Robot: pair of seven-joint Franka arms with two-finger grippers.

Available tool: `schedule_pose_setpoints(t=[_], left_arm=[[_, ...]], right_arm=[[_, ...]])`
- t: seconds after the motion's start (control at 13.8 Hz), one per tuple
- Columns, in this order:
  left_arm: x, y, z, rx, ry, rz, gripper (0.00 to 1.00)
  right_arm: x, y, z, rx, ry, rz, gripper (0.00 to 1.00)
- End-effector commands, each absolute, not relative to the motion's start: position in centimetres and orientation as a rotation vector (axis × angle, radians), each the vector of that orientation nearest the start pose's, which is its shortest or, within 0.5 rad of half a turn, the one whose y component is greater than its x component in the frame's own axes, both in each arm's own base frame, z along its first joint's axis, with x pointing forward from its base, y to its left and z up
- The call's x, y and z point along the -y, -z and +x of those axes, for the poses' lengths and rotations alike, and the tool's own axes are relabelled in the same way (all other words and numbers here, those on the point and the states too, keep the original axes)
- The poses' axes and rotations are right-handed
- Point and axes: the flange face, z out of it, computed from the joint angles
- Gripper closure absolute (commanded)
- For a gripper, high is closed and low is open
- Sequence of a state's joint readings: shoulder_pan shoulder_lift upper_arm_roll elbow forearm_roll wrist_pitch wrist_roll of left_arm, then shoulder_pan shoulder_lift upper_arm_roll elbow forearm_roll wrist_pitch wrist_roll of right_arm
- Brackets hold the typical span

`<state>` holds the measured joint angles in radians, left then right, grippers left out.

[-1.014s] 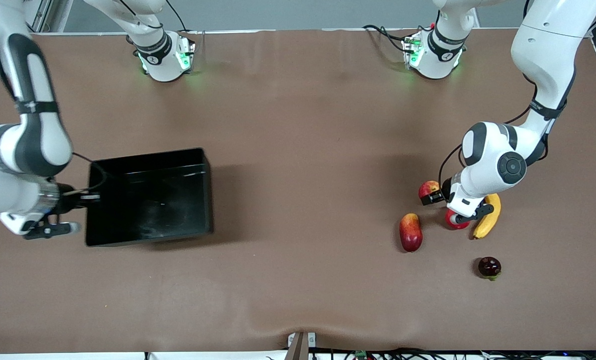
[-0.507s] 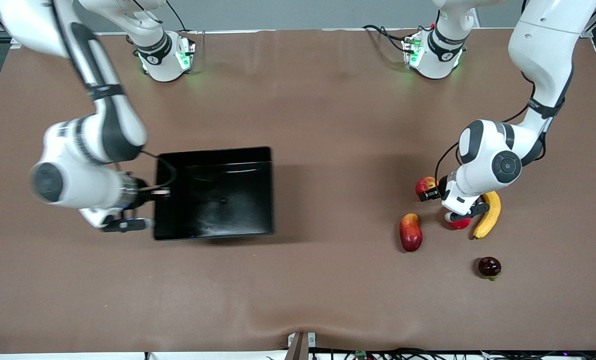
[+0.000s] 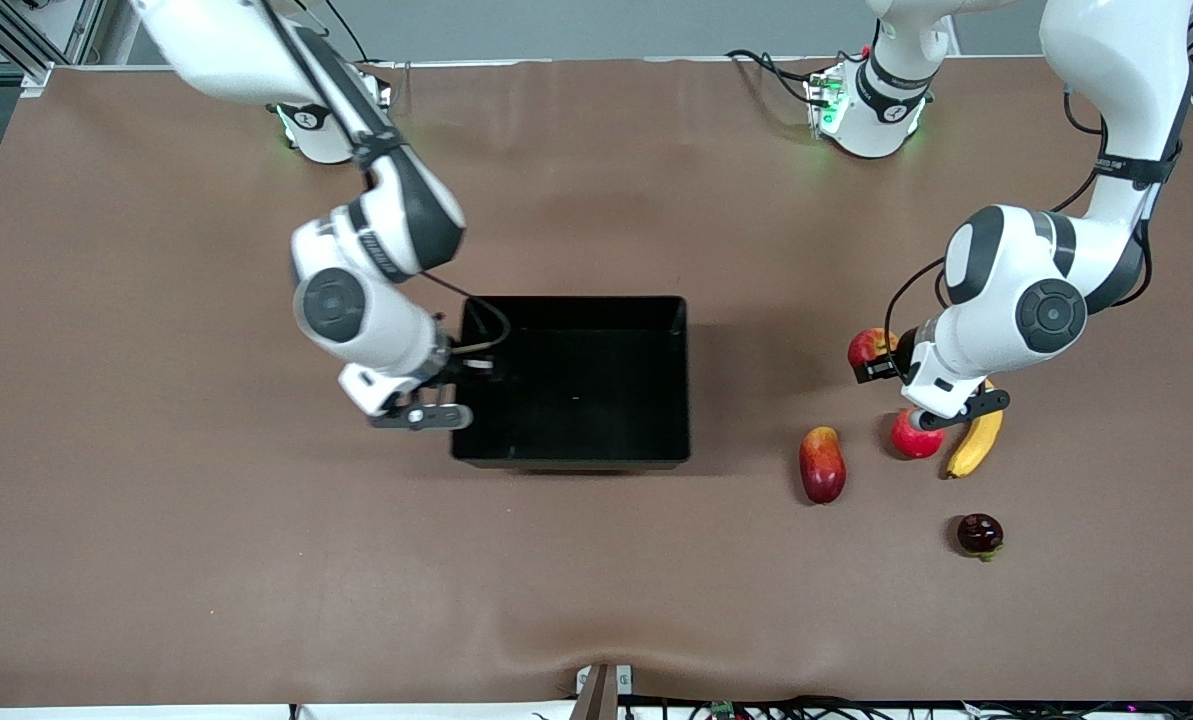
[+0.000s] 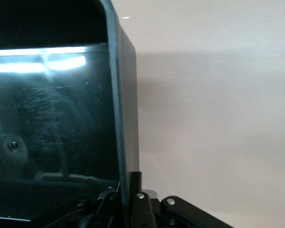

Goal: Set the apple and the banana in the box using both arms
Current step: 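Pull the box toward the fruit with the right gripper while the left gripper lifts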

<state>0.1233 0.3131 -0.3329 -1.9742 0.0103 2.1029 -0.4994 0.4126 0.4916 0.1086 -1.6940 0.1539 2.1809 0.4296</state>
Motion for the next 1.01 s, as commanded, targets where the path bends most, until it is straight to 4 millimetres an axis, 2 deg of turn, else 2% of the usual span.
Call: schedule_pose_setpoints(t=[0.0, 0.22, 0.36, 0.43, 0.51, 0.58, 0.8, 0.94], left_arm=[[14.4, -32.5, 57.6, 0.512, -0.301, -3.101, 1.0], [17.0, -33.9, 57.3, 0.598, -0.274, -3.096, 1.0], [18.4, -34.6, 56.9, 0.635, -0.26, -3.093, 1.0], [19.2, -35.1, 56.6, 0.657, -0.249, -3.09, 1.0], [20.0, -35.5, 56.5, 0.675, -0.243, -3.091, 1.0], [21.2, -35.8, 56.3, 0.704, -0.242, -3.089, 1.0], [23.2, -36.2, 55.9, 0.753, -0.239, -3.084, 1.0], [26.3, -35.7, 55.1, 0.776, -0.246, -3.085, 1.0]], right_arm=[[-36.2, -29.5, 57.8, -0.058, -0.101, -2.958, 1.0], [-40.5, -27.9, 57.3, -0.13, -0.113, -2.952, 1.0], [-43.1, -26.5, 56.3, -0.119, -0.123, -2.962, 1.0], [-43.6, -26.0, 56.1, -0.12, -0.128, -2.966, 0.93], [-44.0, -25.5, 55.9, -0.107, -0.131, -2.974, 0.51], [-44.4, -25.4, 55.4, -0.077, -0.119, -2.993, 0.01], [-44.6, -25.5, 55.3, -0.111, -0.11, -3.004, 0.0], [-44.4, -25.9, 55.5, -0.113, -0.101, -3.003, 0.0]])
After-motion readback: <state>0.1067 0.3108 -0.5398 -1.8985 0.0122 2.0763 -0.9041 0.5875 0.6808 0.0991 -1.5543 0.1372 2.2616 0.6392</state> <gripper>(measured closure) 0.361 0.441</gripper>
